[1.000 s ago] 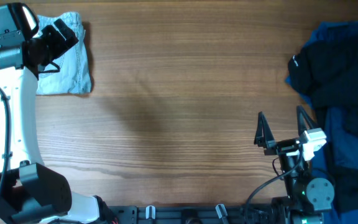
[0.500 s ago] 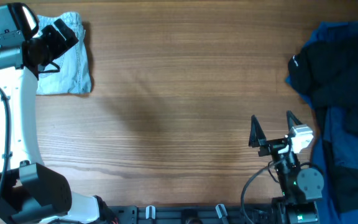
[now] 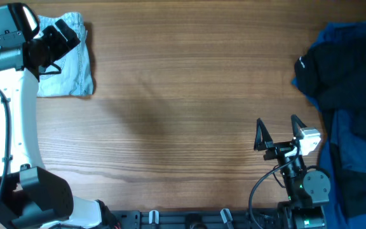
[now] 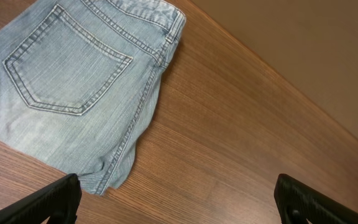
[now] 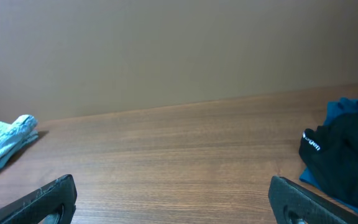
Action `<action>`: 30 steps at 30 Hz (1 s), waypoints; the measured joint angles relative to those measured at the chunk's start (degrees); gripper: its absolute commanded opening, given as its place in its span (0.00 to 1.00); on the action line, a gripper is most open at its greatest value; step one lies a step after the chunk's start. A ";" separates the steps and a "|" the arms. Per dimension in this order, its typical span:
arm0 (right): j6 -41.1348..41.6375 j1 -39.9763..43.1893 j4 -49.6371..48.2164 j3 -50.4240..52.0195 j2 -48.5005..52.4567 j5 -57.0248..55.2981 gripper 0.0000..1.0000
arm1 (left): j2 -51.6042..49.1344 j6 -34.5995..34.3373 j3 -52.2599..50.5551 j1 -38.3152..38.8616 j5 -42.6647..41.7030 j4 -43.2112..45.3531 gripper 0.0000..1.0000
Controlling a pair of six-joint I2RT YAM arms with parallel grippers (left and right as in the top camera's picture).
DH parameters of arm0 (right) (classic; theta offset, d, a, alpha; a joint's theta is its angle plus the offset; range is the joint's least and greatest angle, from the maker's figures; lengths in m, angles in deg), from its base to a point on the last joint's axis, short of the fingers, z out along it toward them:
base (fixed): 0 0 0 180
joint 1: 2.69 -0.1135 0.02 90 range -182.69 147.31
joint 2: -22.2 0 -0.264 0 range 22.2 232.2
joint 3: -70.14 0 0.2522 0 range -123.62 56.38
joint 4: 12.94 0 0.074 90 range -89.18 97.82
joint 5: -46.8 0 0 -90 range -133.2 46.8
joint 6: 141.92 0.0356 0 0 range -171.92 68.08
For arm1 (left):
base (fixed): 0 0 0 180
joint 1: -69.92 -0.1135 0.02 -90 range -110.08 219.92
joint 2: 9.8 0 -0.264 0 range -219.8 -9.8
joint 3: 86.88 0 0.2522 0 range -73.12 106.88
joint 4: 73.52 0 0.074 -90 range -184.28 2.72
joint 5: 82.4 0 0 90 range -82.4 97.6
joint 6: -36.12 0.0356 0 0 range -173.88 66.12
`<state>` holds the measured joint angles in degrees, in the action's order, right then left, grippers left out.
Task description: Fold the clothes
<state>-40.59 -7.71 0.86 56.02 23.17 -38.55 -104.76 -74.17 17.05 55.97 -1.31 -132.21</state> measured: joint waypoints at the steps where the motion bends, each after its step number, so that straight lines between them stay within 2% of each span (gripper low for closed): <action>1: 0.00 0.00 -0.02 0.00 0.00 0.00 1.00 | 0.00 0.02 0.00 0.00 0.00 0.00 1.00; 18: 0.00 0.00 0.00 0.00 0.00 0.00 1.00 | 2.21 0.02 -0.24 0.00 0.02 -0.07 1.00; 27: 0.00 0.00 0.00 0.00 0.02 0.00 1.00 | 27.63 0.02 -0.42 0.00 0.00 -0.07 1.00; 30: 0.00 0.00 -0.02 0.00 0.02 0.00 1.00 | 34.75 0.02 -0.35 0.00 0.00 -2.51 1.00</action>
<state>-40.59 -7.71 0.83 56.02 23.19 -38.55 -70.01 -74.15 16.70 55.97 -1.31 -134.72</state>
